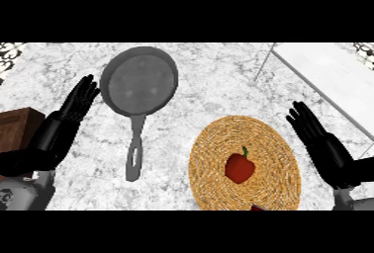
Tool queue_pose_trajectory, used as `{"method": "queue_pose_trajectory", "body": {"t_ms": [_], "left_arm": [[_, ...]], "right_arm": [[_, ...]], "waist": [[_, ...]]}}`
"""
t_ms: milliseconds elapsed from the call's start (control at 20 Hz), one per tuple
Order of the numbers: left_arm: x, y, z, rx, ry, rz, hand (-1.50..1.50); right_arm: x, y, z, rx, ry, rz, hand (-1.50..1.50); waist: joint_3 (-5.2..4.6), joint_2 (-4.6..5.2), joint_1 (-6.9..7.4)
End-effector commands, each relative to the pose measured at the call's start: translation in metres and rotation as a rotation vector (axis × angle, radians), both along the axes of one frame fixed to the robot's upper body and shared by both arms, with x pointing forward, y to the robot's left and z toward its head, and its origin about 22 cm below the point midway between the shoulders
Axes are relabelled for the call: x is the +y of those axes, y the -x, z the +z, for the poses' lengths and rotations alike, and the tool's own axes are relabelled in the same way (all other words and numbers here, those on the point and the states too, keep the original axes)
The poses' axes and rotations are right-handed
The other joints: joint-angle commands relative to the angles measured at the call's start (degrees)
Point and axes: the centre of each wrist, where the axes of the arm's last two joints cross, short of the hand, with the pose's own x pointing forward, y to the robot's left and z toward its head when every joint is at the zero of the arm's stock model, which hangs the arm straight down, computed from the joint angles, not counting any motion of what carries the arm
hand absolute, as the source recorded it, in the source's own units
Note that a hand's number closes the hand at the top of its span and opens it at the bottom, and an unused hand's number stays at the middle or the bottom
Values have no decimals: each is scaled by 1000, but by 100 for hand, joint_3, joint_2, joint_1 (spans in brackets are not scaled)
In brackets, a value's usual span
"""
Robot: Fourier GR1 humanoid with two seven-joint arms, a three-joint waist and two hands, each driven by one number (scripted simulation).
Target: Pick the bell pepper from the placemat and place it in the tiered shelf
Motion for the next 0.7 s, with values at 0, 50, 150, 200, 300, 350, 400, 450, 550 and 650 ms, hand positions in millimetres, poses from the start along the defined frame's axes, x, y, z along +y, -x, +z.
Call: {"method": "queue_pose_trajectory", "body": {"t_ms": [0,50,150,200,300,350,400,450,550,650], "left_arm": [[4,2,-12,60,-8,58,0],[12,-9,2,93,18,111,0],[24,-2,-9,145,27,227,0],[37,-5,-3,161,39,259,0],[38,4,-19,217,49,295,0],[40,4,-20,247,74,311,0],[38,1,-24,279,85,332,0],[33,-8,-11,275,84,307,0],[34,-19,-3,299,102,313,0],[22,-17,-3,286,87,302,0]], "right_arm": [[4,-5,7,-30,56,-134,150],[-12,-8,21,-72,115,-240,150],[-19,-7,37,-172,201,-435,150],[-31,-15,57,-237,252,-536,150],[-99,13,32,-54,562,-768,150],[-74,13,18,8,308,-918,150],[-40,7,23,-5,118,-918,-150],[-14,12,20,-32,58,-909,-150],[11,25,46,-132,3,-858,-150],[35,58,58,-179,17,-787,-150]], "waist": [[-61,-174,-32],[-64,-180,-92],[-84,-226,-187],[-102,-238,-191],[-201,-131,-490],[-112,-209,-479],[-85,-219,-407],[-69,-219,-347],[-70,-209,-253],[-69,-211,-198]]}}
